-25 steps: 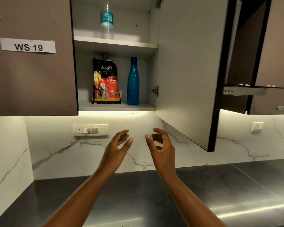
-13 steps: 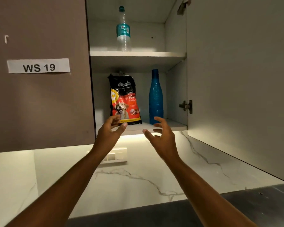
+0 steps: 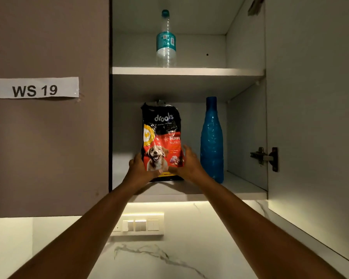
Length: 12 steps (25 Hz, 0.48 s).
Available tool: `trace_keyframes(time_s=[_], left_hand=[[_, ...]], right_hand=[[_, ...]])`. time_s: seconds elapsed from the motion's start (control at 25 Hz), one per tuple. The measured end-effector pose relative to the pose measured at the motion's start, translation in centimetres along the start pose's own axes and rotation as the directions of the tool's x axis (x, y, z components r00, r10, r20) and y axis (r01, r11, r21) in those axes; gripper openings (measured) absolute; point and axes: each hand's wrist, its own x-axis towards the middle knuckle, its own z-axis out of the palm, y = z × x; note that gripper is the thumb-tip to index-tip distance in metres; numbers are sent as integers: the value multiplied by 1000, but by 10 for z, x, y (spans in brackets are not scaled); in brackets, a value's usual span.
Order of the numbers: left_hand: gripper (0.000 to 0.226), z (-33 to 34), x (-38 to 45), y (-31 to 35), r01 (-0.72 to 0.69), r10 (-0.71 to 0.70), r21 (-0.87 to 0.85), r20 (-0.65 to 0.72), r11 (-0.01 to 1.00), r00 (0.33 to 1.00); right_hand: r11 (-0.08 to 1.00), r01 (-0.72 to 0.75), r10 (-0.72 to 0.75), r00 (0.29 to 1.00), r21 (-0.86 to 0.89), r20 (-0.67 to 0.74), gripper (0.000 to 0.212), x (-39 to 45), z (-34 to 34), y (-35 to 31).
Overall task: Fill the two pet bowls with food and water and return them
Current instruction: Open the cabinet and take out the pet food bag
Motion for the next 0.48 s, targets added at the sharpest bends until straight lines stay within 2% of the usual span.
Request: trace_keyframes(time_s=[0.12,0.28,0.48], left_hand=[[125,7,25,-18,52,-51,-93,20,994,999],[103,11,25,-21,4,7,-150,72,989,997],[101,9,26,-25,8,3,-172,65,985,998]], right_hand=[[998,-52,51,998,26,33,125,37,19,16],[986,-150,145,987,77,68,131,57,36,42],[989,-140,135,987,56,86,124,49,30,47]])
